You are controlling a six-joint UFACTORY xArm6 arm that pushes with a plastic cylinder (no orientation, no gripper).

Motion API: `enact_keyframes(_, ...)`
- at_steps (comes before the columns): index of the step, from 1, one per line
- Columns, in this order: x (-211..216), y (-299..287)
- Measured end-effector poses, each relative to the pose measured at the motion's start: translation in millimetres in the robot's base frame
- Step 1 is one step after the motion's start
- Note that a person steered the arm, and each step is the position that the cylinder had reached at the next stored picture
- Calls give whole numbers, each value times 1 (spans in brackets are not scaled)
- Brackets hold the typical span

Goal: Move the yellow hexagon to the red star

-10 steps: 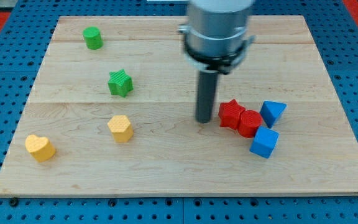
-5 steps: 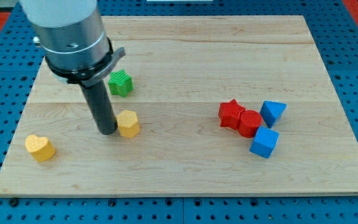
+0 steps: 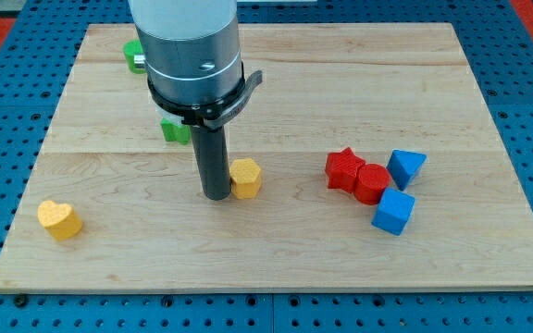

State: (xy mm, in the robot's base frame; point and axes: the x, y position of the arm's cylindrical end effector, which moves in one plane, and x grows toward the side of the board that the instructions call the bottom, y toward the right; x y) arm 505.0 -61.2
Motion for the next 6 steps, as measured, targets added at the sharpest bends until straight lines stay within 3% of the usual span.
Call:
enact_keyframes(2, -19, 2)
enact_keyframes(3, -19, 76)
enact_keyframes(4, -19, 99)
enact_keyframes(6, -19, 98)
